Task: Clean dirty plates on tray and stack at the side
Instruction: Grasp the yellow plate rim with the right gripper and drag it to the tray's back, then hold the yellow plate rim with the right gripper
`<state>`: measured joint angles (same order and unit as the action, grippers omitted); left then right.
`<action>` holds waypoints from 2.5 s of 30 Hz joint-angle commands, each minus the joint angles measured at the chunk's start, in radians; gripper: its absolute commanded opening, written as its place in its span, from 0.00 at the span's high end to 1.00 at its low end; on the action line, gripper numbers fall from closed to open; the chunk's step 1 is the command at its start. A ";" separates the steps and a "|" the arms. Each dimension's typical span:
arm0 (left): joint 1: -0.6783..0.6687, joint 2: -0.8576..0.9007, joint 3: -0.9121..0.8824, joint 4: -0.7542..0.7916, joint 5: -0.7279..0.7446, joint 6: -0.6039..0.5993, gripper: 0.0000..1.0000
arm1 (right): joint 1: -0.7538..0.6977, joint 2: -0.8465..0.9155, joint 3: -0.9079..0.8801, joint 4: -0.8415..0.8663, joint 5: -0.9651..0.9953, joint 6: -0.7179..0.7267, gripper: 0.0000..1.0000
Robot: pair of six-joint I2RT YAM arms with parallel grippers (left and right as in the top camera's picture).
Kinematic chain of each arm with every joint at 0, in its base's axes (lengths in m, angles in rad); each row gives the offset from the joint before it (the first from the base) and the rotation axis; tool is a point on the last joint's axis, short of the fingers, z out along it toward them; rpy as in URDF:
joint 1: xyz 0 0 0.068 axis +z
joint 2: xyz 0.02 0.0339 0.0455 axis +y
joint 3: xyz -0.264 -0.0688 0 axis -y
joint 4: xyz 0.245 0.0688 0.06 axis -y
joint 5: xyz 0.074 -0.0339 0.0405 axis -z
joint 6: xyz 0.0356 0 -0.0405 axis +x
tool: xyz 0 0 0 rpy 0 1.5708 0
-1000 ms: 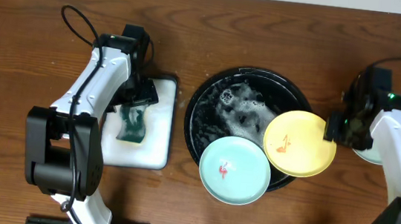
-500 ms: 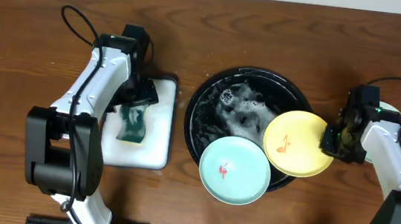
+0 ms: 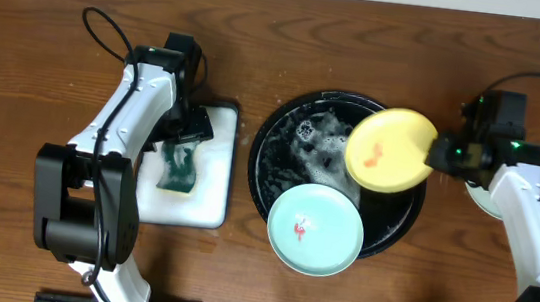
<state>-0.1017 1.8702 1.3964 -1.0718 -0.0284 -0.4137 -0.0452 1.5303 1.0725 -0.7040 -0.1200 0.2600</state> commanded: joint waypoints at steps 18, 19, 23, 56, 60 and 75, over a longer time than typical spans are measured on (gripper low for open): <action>0.003 -0.001 0.003 0.011 -0.002 0.005 0.12 | 0.189 0.266 0.018 0.144 -0.057 0.245 0.66; 0.003 -0.001 0.003 0.016 -0.001 0.005 0.13 | 0.187 0.254 0.022 0.144 -0.057 0.191 0.66; 0.003 -0.001 0.003 0.019 -0.001 0.005 0.12 | 0.173 0.218 0.042 0.144 -0.056 -0.037 0.66; 0.002 -0.001 0.001 0.021 -0.001 0.066 0.14 | 0.163 0.391 0.023 0.230 0.051 -0.054 0.99; 0.002 -0.001 -0.004 0.027 -0.001 0.066 0.14 | 0.163 0.391 0.023 0.224 0.051 -0.055 0.99; -0.017 -0.001 -0.234 0.254 -0.012 0.066 0.50 | 0.163 0.391 0.023 0.188 0.052 -0.066 0.99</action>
<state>-0.1158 1.8702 1.1934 -0.8520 -0.0311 -0.3630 0.1238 1.8755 1.1118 -0.4965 -0.1032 0.1871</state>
